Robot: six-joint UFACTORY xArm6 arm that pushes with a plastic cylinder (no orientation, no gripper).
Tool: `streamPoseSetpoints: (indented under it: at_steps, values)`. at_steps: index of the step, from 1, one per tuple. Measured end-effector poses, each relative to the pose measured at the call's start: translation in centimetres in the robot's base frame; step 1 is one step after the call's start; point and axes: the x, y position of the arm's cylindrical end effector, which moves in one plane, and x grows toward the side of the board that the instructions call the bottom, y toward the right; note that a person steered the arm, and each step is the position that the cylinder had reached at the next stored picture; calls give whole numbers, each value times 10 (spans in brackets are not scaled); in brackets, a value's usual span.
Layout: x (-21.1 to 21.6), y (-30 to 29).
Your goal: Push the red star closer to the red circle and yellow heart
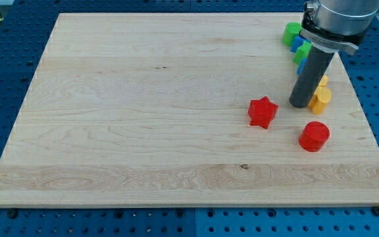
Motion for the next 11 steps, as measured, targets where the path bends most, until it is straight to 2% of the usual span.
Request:
streamPoseSetpoints:
  at_steps: [2, 3, 4, 6, 7, 8, 9, 11]
  values:
    - [-27, -103]
    - [-29, -161]
    - [-18, -186]
    - [25, -132]
    - [28, -89]
    - [28, -70]
    - [24, -98]
    - [24, -56]
